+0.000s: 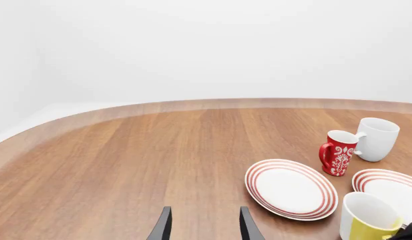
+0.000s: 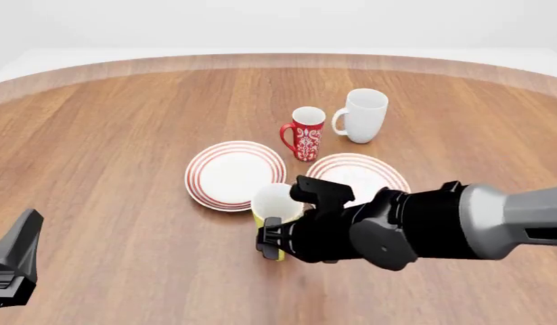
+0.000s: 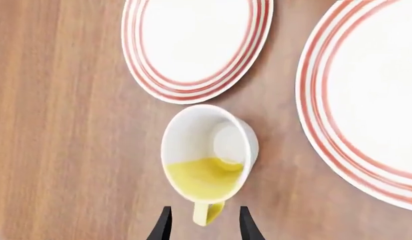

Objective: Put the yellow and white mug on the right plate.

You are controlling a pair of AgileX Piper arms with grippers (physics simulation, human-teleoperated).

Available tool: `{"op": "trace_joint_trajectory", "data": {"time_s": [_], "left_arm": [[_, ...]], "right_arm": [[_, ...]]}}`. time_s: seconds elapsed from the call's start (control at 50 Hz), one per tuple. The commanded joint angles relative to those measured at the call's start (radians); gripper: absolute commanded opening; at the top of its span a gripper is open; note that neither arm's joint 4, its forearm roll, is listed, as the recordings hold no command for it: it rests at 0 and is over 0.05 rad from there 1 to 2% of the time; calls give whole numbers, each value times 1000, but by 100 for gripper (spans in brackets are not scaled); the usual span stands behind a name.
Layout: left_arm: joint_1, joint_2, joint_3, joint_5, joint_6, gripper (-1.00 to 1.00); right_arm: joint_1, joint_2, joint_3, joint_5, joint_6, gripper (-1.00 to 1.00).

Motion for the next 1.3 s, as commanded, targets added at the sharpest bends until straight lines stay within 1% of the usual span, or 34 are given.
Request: {"op": "trace_joint_trajectory", "data": {"time_s": [0.02,0.14,0.28,0.38,0.42,0.44,0.46,0.6,0.76,0.88,0.94,1.14,1.2,1.22,1.24,1.3], "left_arm": [[0,0,0,0,0,100],[0,0,0,0,0,100],[0,0,0,0,0,100],[0,0,0,0,0,100],[0,0,0,0,0,100],[0,0,0,0,0,100],[0,0,0,0,0,100],[0,0,0,0,0,100],[0,0,0,0,0,100],[0,0,0,0,0,100],[0,0,0,0,0,100],[0,0,0,0,0,100],[0,0,0,0,0,100],[0,0,0,0,0,100],[0,0,0,0,0,100],[0,0,0,0,0,100]], "right_arm": [[15,34,23,-51,21,100],[15,58,19,-65,23,100],[34,90,24,-100,46,100],[37,95,22,-106,50,100],[29,83,17,-100,38,100],[20,79,14,-94,27,-100],[26,81,16,-99,34,-100],[18,78,22,-104,27,-100],[4,53,20,-81,13,-100],[-17,13,11,-38,-14,-100],[-40,-14,7,-12,-43,-100],[-75,-77,-2,42,-83,-100],[-94,-103,-15,72,-105,-100],[-106,-119,-24,90,-123,-100],[-106,-119,-24,91,-123,-100],[-140,-149,-24,111,-153,-100]]}}
